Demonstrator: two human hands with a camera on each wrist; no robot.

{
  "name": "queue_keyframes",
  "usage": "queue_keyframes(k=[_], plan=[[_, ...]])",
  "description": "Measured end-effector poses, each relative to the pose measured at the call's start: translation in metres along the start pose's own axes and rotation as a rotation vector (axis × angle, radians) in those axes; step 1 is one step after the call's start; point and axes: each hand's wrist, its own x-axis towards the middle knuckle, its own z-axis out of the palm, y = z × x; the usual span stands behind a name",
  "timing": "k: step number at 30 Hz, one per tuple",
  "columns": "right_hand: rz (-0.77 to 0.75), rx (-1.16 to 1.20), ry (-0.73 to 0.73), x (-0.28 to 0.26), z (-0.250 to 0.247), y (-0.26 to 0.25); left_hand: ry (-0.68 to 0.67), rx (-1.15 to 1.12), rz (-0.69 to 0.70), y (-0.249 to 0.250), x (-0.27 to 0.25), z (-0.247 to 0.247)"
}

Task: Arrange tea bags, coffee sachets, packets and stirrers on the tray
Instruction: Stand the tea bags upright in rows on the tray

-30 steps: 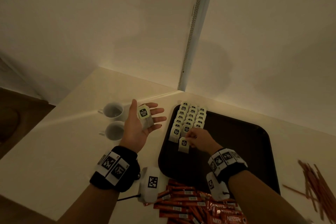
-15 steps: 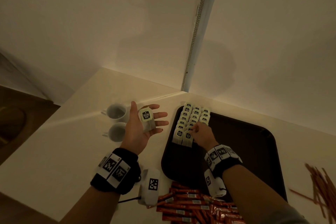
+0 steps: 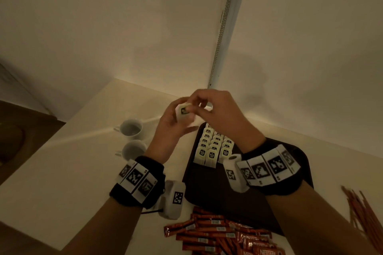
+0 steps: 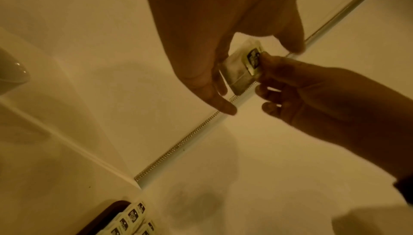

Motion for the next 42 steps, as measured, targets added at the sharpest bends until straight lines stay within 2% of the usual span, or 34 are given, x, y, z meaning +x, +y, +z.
queue_keyframes(k=[3, 7, 12, 18, 28, 36, 42], plan=[[-0.011, -0.137, 0.001, 0.008, -0.020, -0.017, -0.021, 0.064, 0.133, -0.001, -0.005, 0.005], [-0.028, -0.230, -0.013, 0.013, -0.032, -0.028, -0.123, -0.041, 0.080, 0.006, -0.009, 0.020], [-0.005, -0.161, -0.025, 0.008, -0.036, -0.034, -0.115, -0.222, -0.005, 0.010, -0.011, 0.025], [0.037, -0.130, -0.030, 0.001, -0.036, -0.034, -0.124, -0.292, -0.007, 0.009, -0.017, 0.025], [0.098, -0.067, -0.053, -0.005, -0.032, -0.035, -0.093, -0.279, -0.025, 0.008, -0.020, 0.023], [0.217, 0.195, -0.045, -0.009, -0.040, -0.025, -0.067, -0.258, -0.027, 0.003, -0.025, 0.016], [0.211, 0.224, -0.008, -0.010, -0.039, -0.020, -0.032, -0.229, -0.007, 0.000, -0.024, 0.022]])
